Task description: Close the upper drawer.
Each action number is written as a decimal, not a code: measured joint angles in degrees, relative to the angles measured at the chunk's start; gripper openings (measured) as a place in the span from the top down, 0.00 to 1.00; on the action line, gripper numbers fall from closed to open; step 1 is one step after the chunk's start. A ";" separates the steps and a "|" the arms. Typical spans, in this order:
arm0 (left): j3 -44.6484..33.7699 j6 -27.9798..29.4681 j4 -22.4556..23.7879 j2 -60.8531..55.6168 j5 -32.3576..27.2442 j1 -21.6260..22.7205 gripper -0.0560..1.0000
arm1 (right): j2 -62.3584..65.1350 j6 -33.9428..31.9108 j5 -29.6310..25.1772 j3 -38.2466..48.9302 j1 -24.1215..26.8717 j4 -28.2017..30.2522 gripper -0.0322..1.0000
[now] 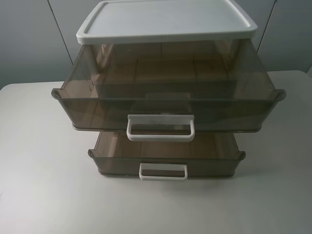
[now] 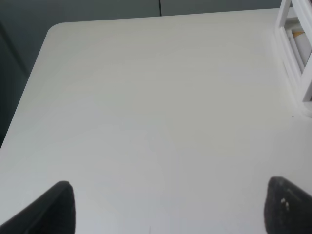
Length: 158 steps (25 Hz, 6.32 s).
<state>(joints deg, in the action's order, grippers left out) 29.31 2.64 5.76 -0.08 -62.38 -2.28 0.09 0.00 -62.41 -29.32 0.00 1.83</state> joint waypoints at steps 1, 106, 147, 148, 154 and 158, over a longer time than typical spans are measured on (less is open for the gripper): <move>0.00 0.00 0.00 0.00 0.00 0.00 0.24 | 0.00 0.00 0.00 0.00 0.00 0.00 0.29; 0.00 -0.01 0.08 0.00 0.00 0.00 0.24 | -76.59 -32.53 56.33 -16.74 -50.49 6.56 0.29; 0.00 -0.01 0.08 0.00 0.00 0.00 0.24 | -62.16 -9.21 14.57 -22.85 -30.10 -3.87 0.29; 0.00 -0.01 0.08 0.00 0.00 0.00 0.24 | -62.03 -7.31 13.46 -22.85 -26.30 -3.75 0.29; 0.00 -0.01 0.08 0.00 0.00 0.00 0.24 | -59.99 -2.30 5.63 -22.94 -9.26 -2.46 0.29; 0.00 -0.01 0.08 0.00 0.00 0.00 0.24 | -53.98 -1.22 0.60 -22.94 -4.32 -2.46 0.29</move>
<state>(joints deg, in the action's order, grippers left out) 29.31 2.63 5.85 -0.08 -62.38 -2.28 -53.89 -1.22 -61.81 -52.26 -4.32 -0.62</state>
